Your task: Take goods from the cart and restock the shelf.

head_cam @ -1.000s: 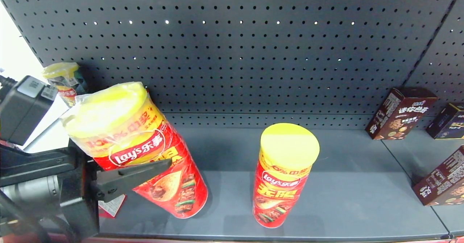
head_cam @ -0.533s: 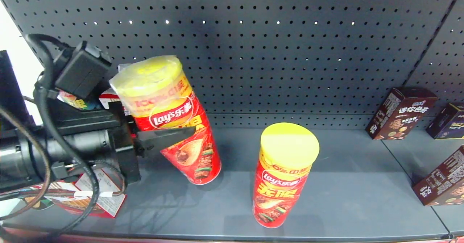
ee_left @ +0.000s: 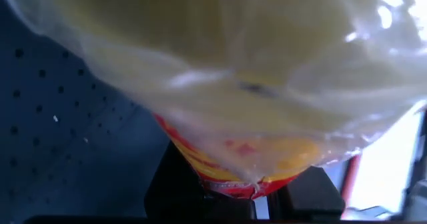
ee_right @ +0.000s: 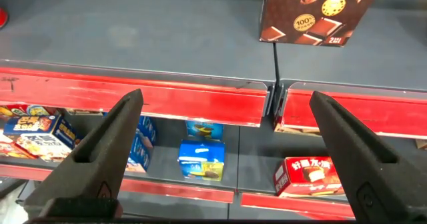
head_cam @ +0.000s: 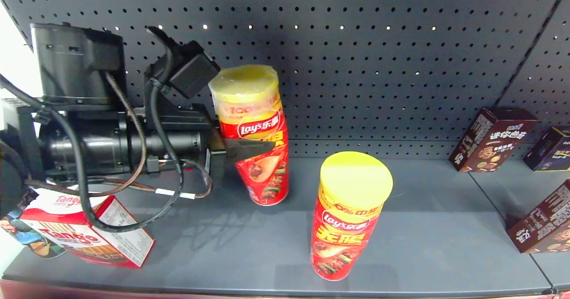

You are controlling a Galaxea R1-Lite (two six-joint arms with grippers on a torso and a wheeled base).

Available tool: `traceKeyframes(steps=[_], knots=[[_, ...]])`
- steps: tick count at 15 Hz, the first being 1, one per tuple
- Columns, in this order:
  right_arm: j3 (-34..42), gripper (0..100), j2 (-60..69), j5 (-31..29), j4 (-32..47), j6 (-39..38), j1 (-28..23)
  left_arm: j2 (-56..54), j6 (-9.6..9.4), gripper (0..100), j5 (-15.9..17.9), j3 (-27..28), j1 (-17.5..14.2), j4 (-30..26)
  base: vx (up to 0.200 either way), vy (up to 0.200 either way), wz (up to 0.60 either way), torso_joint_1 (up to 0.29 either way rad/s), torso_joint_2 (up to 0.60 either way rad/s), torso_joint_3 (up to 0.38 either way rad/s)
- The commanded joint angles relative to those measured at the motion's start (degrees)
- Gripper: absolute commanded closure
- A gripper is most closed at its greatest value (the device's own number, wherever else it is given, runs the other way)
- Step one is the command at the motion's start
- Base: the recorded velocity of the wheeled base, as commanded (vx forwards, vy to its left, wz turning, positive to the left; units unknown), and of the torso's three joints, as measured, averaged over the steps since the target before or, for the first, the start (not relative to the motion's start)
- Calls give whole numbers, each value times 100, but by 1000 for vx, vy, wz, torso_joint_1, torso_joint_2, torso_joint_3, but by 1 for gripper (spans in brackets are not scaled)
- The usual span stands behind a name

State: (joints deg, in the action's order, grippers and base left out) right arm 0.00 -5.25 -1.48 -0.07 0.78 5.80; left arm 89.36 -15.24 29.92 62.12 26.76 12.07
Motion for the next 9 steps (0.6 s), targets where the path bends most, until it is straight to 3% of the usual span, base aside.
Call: traceKeyframes(steps=[1,4,9], knots=[[0,0,-20,-2,-1,1,0,618,-304,100,14,397,22,-29,0,0,0,0,0,0],[0,0,-20,-2,-1,1,0,1128,-339,100,172,968,40,-47,0,0,0,0,0,0],[0,0,-20,-2,-1,1,0,1523,-339,100,252,1285,181,-56,0,0,0,0,0,0]])
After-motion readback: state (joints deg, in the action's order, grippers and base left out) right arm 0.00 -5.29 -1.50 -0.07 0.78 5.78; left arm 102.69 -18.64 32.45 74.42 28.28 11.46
